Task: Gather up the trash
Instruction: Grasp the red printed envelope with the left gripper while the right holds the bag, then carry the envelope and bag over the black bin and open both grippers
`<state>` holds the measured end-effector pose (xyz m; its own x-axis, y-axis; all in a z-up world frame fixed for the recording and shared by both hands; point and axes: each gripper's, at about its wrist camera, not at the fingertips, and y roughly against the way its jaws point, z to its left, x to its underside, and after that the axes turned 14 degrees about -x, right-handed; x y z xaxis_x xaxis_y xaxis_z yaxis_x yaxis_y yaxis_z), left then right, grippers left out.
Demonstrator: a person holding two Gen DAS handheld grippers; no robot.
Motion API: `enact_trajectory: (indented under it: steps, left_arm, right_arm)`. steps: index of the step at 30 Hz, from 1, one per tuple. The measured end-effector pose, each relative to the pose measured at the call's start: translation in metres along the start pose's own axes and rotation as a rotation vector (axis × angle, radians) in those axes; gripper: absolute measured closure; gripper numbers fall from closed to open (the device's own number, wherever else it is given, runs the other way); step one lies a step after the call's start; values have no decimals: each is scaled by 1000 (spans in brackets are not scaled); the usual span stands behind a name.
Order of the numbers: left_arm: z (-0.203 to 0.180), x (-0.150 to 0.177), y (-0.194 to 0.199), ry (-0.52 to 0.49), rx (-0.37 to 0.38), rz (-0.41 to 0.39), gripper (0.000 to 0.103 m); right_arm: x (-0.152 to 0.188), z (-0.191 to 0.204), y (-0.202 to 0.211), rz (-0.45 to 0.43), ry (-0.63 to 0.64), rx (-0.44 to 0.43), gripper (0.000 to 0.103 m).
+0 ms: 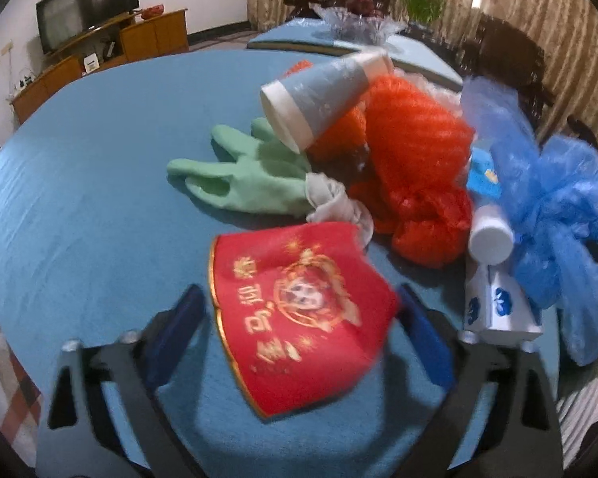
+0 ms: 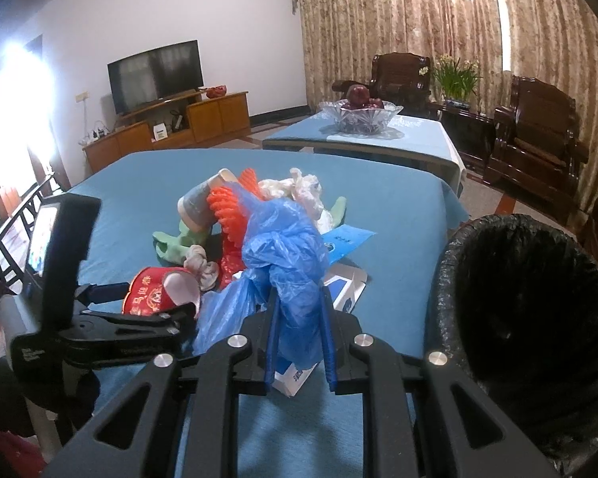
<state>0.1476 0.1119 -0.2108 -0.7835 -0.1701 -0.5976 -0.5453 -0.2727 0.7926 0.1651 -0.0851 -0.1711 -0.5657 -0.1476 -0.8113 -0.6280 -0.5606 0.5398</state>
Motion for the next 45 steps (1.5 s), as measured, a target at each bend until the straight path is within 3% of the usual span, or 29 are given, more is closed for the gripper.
enact_trajectory:
  steps: [13,23,33,40,45]
  left_arm:
    - [14,-4,60,5,12,-143,17]
    - [-15,-25,106,-52,76,-247,17]
    - [-97,-48,128,-148,224,-324,17]
    - [-179,-60,136,-237,352,-360,17]
    - [-234,-62,127,-298,416,-341,17]
  right_arm:
    - [-5,8,12,-24,14,-19,84]
    - [-20,-5,54,-115,-12,14,84]
    - [-15,-72,114,-194,-97,205,84]
    - [3,-130,142,-193,-184,343,84]
    - [15,-165,151,-173,-232,407,84]
